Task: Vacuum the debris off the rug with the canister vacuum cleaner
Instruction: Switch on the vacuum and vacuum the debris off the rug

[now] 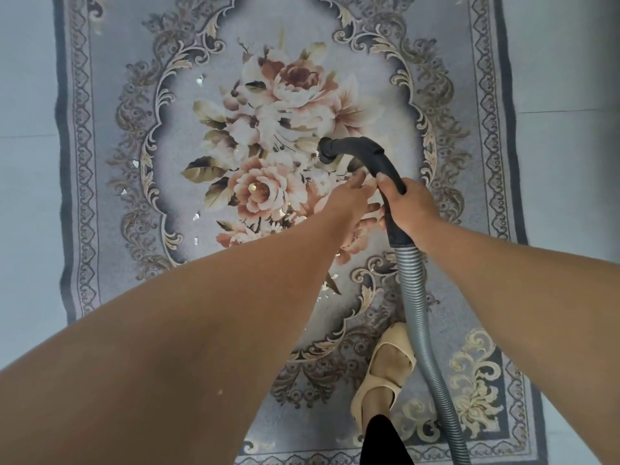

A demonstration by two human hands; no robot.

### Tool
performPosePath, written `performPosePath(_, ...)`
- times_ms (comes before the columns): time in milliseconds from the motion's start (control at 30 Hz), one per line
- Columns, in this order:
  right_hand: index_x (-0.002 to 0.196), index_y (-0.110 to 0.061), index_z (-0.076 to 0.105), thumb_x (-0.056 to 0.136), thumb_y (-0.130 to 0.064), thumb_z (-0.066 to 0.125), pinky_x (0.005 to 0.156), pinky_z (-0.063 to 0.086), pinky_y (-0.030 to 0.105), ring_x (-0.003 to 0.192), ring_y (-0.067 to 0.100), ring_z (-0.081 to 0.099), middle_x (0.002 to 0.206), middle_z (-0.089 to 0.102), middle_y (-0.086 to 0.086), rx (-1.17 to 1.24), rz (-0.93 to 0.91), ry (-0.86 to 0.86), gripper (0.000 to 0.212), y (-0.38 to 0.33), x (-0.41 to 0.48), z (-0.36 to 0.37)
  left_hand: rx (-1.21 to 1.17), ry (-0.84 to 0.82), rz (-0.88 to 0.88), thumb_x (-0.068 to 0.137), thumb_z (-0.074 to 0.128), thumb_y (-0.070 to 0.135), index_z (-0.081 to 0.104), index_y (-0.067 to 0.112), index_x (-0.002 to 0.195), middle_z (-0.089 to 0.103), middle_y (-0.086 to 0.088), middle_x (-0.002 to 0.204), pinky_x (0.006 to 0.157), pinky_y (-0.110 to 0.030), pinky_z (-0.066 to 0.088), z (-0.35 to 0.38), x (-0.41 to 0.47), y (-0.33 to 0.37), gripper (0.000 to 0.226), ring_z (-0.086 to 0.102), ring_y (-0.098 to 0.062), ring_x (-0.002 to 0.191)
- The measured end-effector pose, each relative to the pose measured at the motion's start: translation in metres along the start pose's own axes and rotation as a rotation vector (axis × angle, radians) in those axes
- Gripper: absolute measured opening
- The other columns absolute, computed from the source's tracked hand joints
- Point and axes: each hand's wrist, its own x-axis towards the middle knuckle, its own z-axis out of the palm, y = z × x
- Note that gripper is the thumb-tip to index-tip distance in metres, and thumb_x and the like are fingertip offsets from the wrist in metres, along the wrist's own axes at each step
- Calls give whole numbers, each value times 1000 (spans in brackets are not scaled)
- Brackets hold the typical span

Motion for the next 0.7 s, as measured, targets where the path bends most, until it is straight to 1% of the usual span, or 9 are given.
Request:
performPosePath(67,101,-15,63,80,-74,43,77,58,44,80,34,68,85,70,12,-44,7,24,65,0,4,-14,-10,-7,-3,101,49,27,36,24,149,58,0,134,87,-38,56,17,2,2,49,64,-21,99)
performPosePath(133,105,-14,61,92,-63,44,73,54,37,80,30,66,88,69,10,-129,-41,50,53,3,10,-24,-45,4,-5,102,46,25,45,21,141,65,1,116,71,-32,56,31,3,4,39,62,-17,81)
performPosePath(200,101,-15,57,94,-58,45,70,54,37,74,29,67,86,68,10,-183,-89,27,46,9,12,-30,-47,39,-12,104,43,24,57,20,113,65,1,92,62,-29,52,42,7,5,18,60,-15,72)
performPosePath(233,100,-16,55,93,-58,46,70,55,39,72,30,67,84,68,11,-202,-103,6,44,13,11,-32,-48,55,-30,104,42,26,59,20,103,65,0,91,60,-28,51,45,11,4,18,62,-16,76)
performPosePath(300,101,-18,50,92,-60,45,70,55,42,75,34,67,85,68,14,-304,-115,-26,44,23,8,-35,14,114,-71,102,44,33,61,18,106,67,-3,99,51,-24,48,50,14,4,23,65,-19,89)
performPosePath(400,113,-12,46,95,-56,43,64,42,37,85,39,64,92,66,19,-569,-230,57,47,29,1,-33,14,170,-66,99,52,34,62,13,112,66,-5,92,37,-16,46,49,19,4,27,64,-17,77)
performPosePath(500,118,-9,43,96,-55,41,60,38,37,85,39,65,94,66,19,-616,-276,181,51,24,-2,-33,25,164,38,94,62,31,62,16,104,67,-3,91,68,-31,60,54,26,8,18,66,-17,80)
performPosePath(567,120,-9,41,97,-52,43,59,37,37,86,38,66,97,66,17,-658,-282,161,49,22,3,-31,98,172,51,89,67,37,64,18,97,69,-4,94,86,-42,57,56,34,7,21,67,-22,90)
performPosePath(700,123,-9,37,97,-45,49,62,39,38,90,36,67,101,67,15,-790,-398,24,45,22,7,-13,179,315,-55,90,64,37,57,3,122,66,-15,116,92,-43,54,46,40,5,48,64,-32,104)
